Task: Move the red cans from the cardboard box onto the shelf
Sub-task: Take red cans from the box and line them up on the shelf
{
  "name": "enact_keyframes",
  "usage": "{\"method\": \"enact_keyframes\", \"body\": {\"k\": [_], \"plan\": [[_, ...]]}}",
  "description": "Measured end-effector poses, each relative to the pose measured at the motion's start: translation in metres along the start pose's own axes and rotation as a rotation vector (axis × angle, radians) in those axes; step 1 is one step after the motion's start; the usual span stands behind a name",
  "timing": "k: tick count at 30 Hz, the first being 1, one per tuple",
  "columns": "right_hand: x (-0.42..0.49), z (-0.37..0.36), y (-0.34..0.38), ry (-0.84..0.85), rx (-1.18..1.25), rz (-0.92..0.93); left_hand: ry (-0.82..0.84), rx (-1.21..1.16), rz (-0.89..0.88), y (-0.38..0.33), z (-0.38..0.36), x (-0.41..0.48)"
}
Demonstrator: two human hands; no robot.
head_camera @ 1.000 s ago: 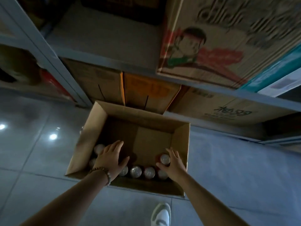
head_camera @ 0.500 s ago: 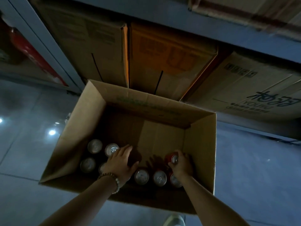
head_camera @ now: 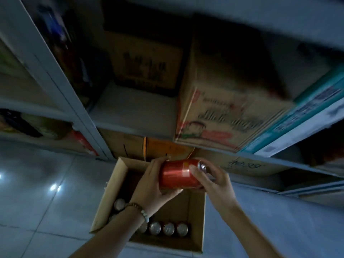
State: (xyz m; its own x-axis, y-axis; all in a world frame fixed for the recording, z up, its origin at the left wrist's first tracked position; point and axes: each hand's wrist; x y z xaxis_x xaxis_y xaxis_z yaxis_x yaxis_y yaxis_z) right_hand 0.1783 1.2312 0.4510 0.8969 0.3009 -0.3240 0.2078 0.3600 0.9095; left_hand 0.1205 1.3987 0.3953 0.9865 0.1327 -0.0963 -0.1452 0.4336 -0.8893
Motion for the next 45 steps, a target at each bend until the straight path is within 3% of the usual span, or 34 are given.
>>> {"method": "enact_keyframes", "body": {"k": [5,11,17,23,26,30,34,40,45], "plan": [[-0.042,0.064,0.158,0.058,0.098,0.07,-0.007,-0.189,-0.128,-0.151,0.074,0.007],[-0.066,0.132,0.301,0.151,-0.065,0.231,-0.079,-0.456,-0.229,-0.292,0.12,0.024],[-0.068,0.163,0.374,0.069,-0.022,0.359,-0.129,-0.59,-0.33,-0.386,0.134,0.047],[-0.028,0.179,0.394,-0.005,-0.042,0.305,-0.207,-0.505,-0.325,-0.405,0.126,0.08],[0.003,0.191,0.394,-0.005,-0.029,0.278,-0.161,-0.327,-0.242,-0.4,0.132,0.099],[0.046,0.203,0.391,-0.075,-0.119,0.293,-0.208,0.27,-0.036,-0.366,0.151,0.124],[0.078,0.207,0.391,-0.056,-0.163,0.293,-0.078,0.65,0.031,-0.332,0.151,0.141],[0.103,0.201,0.393,0.042,-0.179,0.371,-0.152,0.767,0.058,-0.32,0.14,0.144],[0.114,0.195,0.394,0.026,-0.179,0.377,-0.137,0.777,0.054,-0.321,0.14,0.143]]}}
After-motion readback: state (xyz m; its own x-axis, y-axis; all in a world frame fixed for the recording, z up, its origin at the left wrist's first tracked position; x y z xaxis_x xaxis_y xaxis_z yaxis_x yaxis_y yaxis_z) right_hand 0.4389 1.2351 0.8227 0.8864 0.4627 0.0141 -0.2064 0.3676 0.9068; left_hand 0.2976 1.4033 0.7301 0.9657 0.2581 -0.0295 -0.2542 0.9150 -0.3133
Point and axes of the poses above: each hand's wrist, its own x-axis towards the middle knuckle, its own z-axis out of the back of the hand, y = z × x, and after that the axes turned 4 degrees about -x, right-handed
